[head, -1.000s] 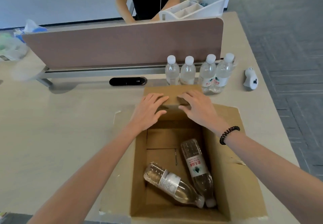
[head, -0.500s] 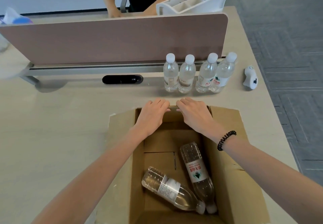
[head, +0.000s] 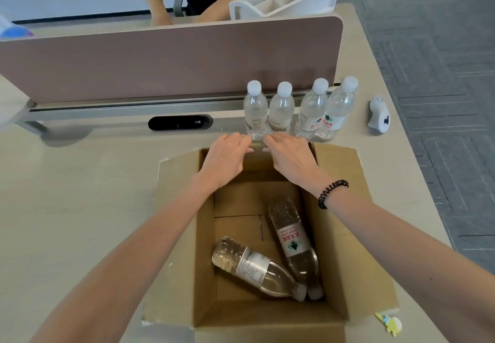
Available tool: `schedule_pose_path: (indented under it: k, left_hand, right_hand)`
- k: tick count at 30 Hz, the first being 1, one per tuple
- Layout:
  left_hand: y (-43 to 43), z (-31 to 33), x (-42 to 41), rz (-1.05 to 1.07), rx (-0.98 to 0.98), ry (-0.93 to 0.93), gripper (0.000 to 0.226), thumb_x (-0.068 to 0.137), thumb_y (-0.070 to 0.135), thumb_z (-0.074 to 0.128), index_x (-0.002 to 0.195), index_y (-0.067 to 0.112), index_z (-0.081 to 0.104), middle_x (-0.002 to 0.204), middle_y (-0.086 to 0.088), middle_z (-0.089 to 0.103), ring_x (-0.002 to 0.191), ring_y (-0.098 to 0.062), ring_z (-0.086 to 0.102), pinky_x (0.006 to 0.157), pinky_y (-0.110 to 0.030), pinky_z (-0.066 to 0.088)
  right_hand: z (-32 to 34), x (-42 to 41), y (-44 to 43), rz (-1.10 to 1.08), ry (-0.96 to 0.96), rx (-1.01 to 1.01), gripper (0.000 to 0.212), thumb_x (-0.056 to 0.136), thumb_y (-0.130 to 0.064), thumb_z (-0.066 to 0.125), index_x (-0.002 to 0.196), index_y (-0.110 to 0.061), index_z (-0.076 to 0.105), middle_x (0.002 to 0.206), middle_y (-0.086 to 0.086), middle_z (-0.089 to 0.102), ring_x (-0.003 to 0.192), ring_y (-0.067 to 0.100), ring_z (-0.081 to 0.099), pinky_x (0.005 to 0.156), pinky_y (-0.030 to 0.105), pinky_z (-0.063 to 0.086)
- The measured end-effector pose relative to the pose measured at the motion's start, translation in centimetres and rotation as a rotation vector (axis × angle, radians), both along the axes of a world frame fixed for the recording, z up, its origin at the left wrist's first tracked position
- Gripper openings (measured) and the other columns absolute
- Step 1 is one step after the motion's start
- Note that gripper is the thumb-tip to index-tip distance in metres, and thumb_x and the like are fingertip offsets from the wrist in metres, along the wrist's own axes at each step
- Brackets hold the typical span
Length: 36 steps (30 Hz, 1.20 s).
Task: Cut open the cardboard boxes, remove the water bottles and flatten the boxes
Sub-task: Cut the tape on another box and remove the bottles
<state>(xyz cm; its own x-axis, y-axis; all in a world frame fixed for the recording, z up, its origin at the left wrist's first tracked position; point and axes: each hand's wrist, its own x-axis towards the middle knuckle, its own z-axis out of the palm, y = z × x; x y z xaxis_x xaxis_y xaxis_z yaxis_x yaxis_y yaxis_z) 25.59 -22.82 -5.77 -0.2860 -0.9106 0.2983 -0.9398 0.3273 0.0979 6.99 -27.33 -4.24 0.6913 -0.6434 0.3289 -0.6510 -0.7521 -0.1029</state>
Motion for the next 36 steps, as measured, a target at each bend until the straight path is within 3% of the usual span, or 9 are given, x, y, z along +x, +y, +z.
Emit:
schedule_pose_path:
  k: [3, 6, 11, 15, 19, 24, 27, 30, 36]
  left_hand:
    - [-0.1, -0.3, 0.2, -0.008, 0.012, -0.012, 0.010, 0.094, 0.018, 0.062, 0.096, 0.008, 0.060, 0.090, -0.009, 0.067, 0.080, -0.023, 0.062, 0.071, -0.033, 0.049]
    - [-0.1, -0.5, 0.7, -0.003, 0.050, -0.038, 0.015, 0.098, 0.024, 0.054, 0.099, 0.010, 0.059, 0.095, -0.007, 0.067, 0.086, -0.023, 0.061, 0.076, -0.034, 0.049]
    - [-0.2, 0.1, 1.4, 0.025, 0.144, -0.002, 0.027, 0.101, 0.038, 0.045, 0.107, 0.017, 0.060, 0.103, -0.001, 0.066, 0.095, -0.020, 0.059, 0.085, -0.032, 0.041]
    - [0.4, 1.1, 2.0, 0.073, 0.214, 0.080, 0.042, 0.096, 0.049, 0.043, 0.119, 0.018, 0.059, 0.113, 0.000, 0.066, 0.104, -0.020, 0.057, 0.090, -0.035, 0.039]
    - [2.4, 1.8, 2.3, 0.050, 0.162, 0.082, 0.039, 0.097, 0.035, 0.055, 0.129, 0.013, 0.057, 0.131, -0.004, 0.060, 0.122, -0.021, 0.052, 0.103, -0.036, 0.037]
    - [6.7, 2.3, 1.2, -0.016, 0.153, 0.056, 0.045, 0.090, 0.025, 0.065, 0.132, 0.011, 0.056, 0.140, -0.007, 0.053, 0.129, -0.021, 0.048, 0.106, -0.040, 0.042]
    - [9.3, 2.7, -0.1, -0.147, 0.352, 0.031, 0.047, 0.088, 0.030, 0.066, 0.132, 0.015, 0.055, 0.139, -0.002, 0.053, 0.127, -0.016, 0.049, 0.105, -0.039, 0.043]
    - [11.7, 2.3, -1.7, -0.230, 0.662, -0.089, 0.057, 0.090, 0.043, 0.063, 0.139, 0.020, 0.047, 0.143, 0.002, 0.047, 0.132, -0.013, 0.041, 0.111, -0.032, 0.034]
    - [14.2, 0.5, -5.4, -0.344, 0.819, -0.250, 0.076, 0.079, 0.051, 0.073, 0.141, 0.019, 0.041, 0.143, -0.002, 0.047, 0.131, -0.019, 0.041, 0.109, -0.037, 0.031]
  right_hand:
    - [-0.7, -0.2, -0.4, 0.006, -0.002, 0.031, 0.013, 0.086, -0.019, 0.071, 0.090, -0.010, 0.062, 0.078, 0.003, 0.067, 0.071, 0.019, 0.064, 0.049, 0.025, 0.039]
    - [-0.8, -0.2, -0.8, 0.009, 0.009, 0.057, 0.013, 0.090, -0.024, 0.066, 0.093, -0.011, 0.062, 0.082, 0.002, 0.067, 0.076, 0.019, 0.063, 0.051, 0.026, 0.037]
    - [0.2, -0.4, -1.3, -0.073, 0.038, 0.253, 0.034, 0.095, -0.035, 0.057, 0.123, -0.016, 0.054, 0.106, 0.003, 0.066, 0.095, 0.021, 0.062, 0.072, 0.033, 0.050]
    - [1.6, -1.4, -0.8, -0.019, 0.122, 0.254, 0.039, 0.093, -0.020, 0.060, 0.129, -0.014, 0.046, 0.122, 0.005, 0.061, 0.108, 0.023, 0.058, 0.085, 0.035, 0.049]
    - [2.3, -3.1, 1.1, 0.116, 0.139, 0.078, 0.050, 0.078, 0.003, 0.068, 0.123, -0.012, 0.053, 0.127, 0.004, 0.057, 0.115, 0.022, 0.055, 0.093, 0.034, 0.047]
    - [1.8, -4.8, 4.9, 0.384, 0.422, 0.118, 0.052, 0.074, -0.002, 0.072, 0.121, -0.017, 0.057, 0.125, 0.000, 0.057, 0.114, 0.018, 0.054, 0.095, 0.032, 0.044]
    - [1.5, -5.3, 7.2, 0.448, 0.668, 0.189, 0.049, 0.088, -0.005, 0.058, 0.135, -0.016, 0.050, 0.140, 0.003, 0.048, 0.128, 0.021, 0.044, 0.105, 0.034, 0.034]
    - [1.4, -5.7, 8.6, 0.436, 0.784, 0.216, 0.043, 0.090, -0.007, 0.056, 0.133, -0.013, 0.053, 0.141, 0.007, 0.048, 0.129, 0.023, 0.042, 0.106, 0.035, 0.031]
    - [1.5, -5.9, 9.3, 0.396, 0.847, 0.186, 0.037, 0.090, -0.011, 0.058, 0.127, -0.013, 0.056, 0.137, 0.008, 0.052, 0.125, 0.023, 0.046, 0.106, 0.036, 0.034]
